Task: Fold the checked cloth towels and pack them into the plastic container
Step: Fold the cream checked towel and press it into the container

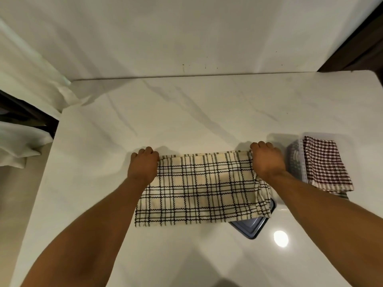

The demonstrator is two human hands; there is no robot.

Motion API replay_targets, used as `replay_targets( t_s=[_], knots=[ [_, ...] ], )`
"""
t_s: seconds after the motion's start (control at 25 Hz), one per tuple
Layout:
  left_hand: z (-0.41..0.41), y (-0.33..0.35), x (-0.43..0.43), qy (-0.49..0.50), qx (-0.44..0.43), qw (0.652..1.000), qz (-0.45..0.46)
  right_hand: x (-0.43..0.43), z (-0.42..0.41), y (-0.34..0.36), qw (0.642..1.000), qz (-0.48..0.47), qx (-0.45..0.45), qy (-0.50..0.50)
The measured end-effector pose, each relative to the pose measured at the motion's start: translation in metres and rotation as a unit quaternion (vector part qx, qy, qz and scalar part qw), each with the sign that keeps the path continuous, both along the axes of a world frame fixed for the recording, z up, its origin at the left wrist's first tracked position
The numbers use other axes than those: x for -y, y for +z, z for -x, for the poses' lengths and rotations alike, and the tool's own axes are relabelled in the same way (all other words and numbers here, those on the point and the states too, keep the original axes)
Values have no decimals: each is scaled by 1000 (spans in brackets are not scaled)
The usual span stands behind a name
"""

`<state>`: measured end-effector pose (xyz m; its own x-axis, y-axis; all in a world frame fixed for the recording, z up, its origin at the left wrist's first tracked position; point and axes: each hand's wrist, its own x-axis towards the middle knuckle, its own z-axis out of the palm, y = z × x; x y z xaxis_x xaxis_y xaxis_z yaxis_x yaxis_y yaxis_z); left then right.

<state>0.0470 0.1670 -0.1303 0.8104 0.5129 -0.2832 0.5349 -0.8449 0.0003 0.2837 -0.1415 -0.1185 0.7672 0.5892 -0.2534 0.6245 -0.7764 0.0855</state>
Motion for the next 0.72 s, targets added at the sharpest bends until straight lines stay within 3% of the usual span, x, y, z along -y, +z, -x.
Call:
replay_targets(
  t_s=[0.2, 0.44, 0.52, 0.6, 0.72],
  knots=[
    [7, 13, 3, -14, -22, 999, -42, 4, 8, 5, 1000, -19, -4, -15],
    [21, 49, 13, 89, 117, 988, -57, 14, 29, 33, 998, -65, -16, -17],
    [28, 60, 30, 85, 85, 990, -76, 21, 42, 40, 999, -45, 0, 13],
    [39, 70, 49, 71, 48, 992, -97, 30, 54, 46, 996, -83, 26, 16],
    [59, 93, 73, 97, 57, 980, -167, 39, 63, 56, 992, -116, 36, 22]
  ],
)
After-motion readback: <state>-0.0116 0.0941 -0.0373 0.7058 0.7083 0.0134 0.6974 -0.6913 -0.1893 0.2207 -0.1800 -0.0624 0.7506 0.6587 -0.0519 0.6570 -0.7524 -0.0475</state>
